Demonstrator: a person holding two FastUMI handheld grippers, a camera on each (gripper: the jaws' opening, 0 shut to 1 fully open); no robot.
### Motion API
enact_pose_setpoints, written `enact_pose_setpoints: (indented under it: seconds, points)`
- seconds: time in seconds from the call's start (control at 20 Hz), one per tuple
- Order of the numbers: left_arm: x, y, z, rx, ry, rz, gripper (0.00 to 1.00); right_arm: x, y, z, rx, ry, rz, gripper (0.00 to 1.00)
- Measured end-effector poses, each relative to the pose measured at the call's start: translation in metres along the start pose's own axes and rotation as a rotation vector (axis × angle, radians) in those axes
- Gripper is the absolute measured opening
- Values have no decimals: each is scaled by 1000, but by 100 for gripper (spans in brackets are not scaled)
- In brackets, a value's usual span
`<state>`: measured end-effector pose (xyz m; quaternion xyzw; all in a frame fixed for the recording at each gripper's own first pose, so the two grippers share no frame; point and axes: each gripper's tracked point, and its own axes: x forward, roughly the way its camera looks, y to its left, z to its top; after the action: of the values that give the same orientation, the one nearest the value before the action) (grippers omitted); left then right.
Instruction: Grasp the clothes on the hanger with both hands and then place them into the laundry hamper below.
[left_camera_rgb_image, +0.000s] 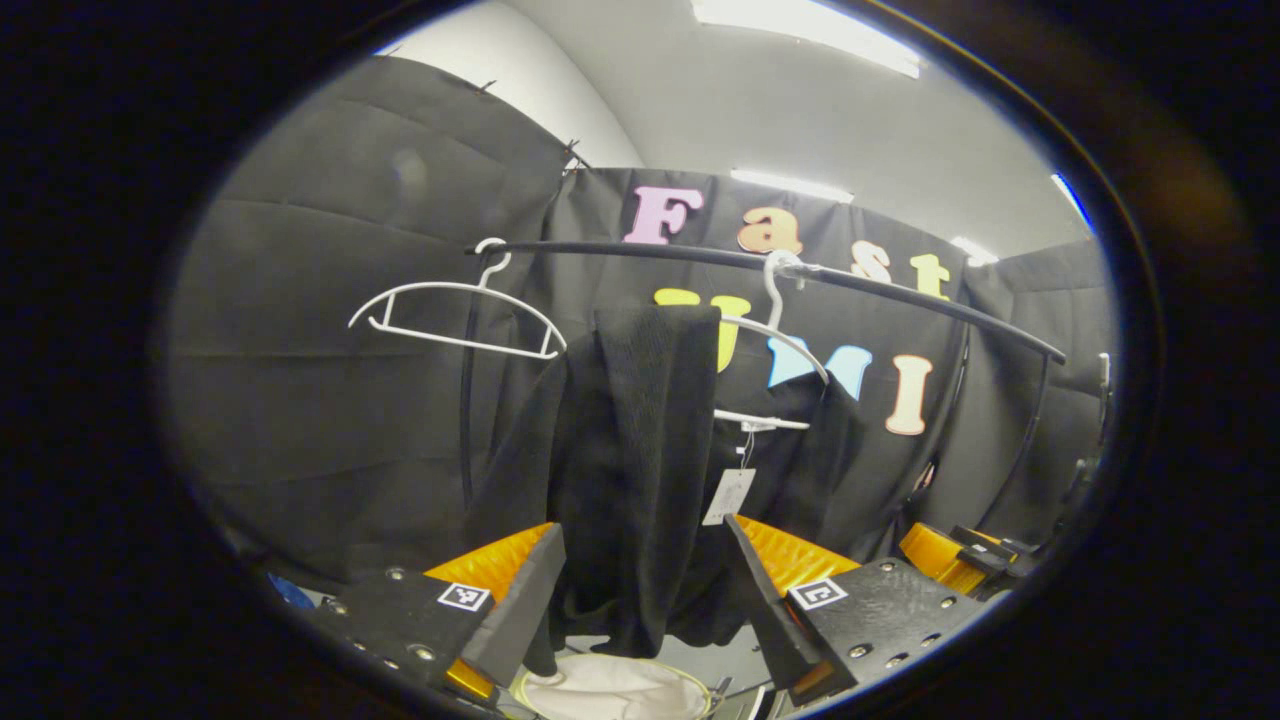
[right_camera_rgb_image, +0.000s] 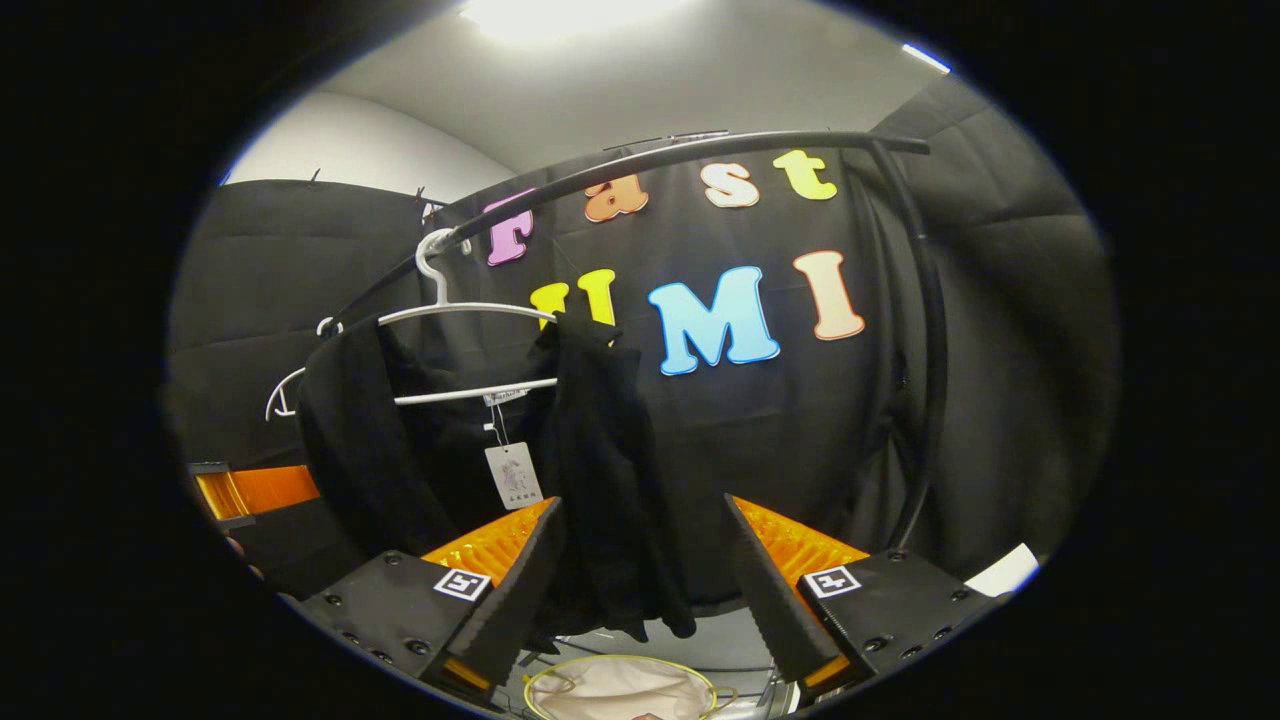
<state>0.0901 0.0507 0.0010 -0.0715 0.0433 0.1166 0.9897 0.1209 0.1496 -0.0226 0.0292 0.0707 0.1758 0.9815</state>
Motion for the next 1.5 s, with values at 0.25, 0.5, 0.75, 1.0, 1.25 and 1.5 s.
enact_pose_setpoints:
  seconds: [0.25, 0.5, 0.75, 1.0, 1.25, 1.5]
  points:
    - [39, -14, 1, 3, -1, 51, 92, 31, 2, -8, 23, 34, 72, 93]
    - [82, -19, -10, 31, 22, 103, 92, 54, -13, -17, 44, 62, 90, 98]
    - [111, -21, -8, 41, 9, 149, 92, 71, -30, -37, 54, 125, 97, 98]
    - [133, -17, -12, 62, 6, 228, 84, 85, -31, -42, 26, 138, 137, 98]
    - [140, -11, -7, 89, -17, 286, 44, 95, -18, -52, -4, 157, 220, 93]
    - [123, -9, -2, 99, -24, 301, 5, 104, -5, -51, -28, 140, 298, 98]
